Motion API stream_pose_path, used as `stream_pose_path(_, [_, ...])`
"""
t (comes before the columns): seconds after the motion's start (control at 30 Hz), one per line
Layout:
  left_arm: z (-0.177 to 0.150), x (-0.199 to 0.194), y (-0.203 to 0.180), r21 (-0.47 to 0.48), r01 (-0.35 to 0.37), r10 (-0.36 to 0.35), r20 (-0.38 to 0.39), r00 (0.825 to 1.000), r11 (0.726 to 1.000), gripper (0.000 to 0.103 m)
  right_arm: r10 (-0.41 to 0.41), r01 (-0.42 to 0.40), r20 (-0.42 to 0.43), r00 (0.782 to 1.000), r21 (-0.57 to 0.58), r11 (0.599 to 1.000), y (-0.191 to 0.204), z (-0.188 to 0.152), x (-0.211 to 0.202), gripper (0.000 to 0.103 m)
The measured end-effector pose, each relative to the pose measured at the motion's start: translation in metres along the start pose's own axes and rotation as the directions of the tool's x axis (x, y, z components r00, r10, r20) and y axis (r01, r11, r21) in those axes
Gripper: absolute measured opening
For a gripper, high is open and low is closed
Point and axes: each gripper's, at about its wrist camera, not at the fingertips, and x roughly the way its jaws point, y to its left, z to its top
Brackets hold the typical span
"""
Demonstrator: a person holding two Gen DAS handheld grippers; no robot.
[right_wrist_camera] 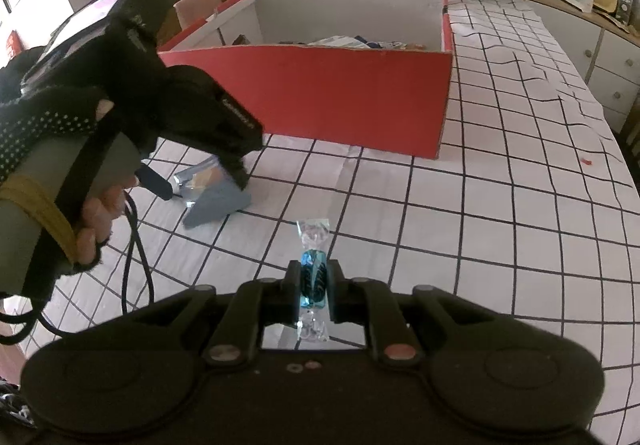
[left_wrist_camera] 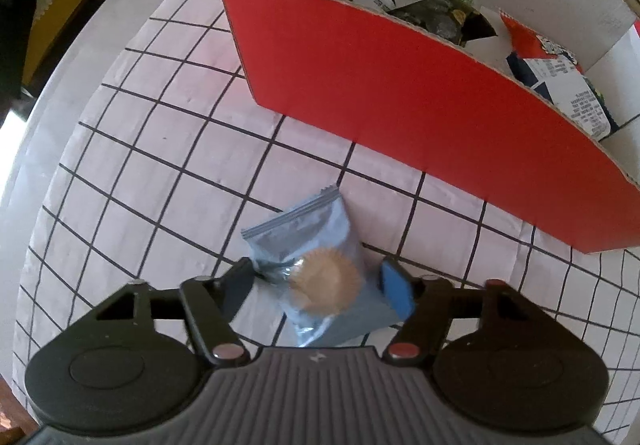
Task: Organize snacks
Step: 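Grasp the light-blue cookie pack with left tool while right tool holds the candy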
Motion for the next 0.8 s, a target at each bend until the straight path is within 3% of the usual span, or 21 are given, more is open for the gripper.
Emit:
stream_pose_path(0.17, [-0.003, -0.005, 0.016, 0.049, 0.05, -0.05, 0.008, 0.999, 0.998, 0.048, -0.008, 0.008, 0.01, 1.0, 0.008, 1.0, 0.0, -0.001, -0.002, 0.011])
stream_pose_path(0.37, [-0.008, -0.009, 0.047, 0.1, 0.166, -0.168, 0.012, 0.986, 0.981, 0.047, -0.015, 0.014, 0.023, 1.0, 0.011, 1.0, 0.005, 0.001, -0.003, 0.011])
stream_pose_path(0.53, [-0.013, -0.015, 0.065, 0.141, 0.185, -0.193, 0.044, 0.98, 0.973, 0.047, -0.022, 0.022, 0.033, 0.999, 0.01, 1.0, 0.011, 0.004, -0.006, 0.011])
stream_pose_path(0.8, [-0.016, -0.059, 0.074, 0.229, 0.214, -0.248, 0.131, 0.96, 0.95, 0.047, -0.037, 0.036, 0.068, 0.997, 0.017, 0.999, 0.023, 0.015, -0.014, 0.011])
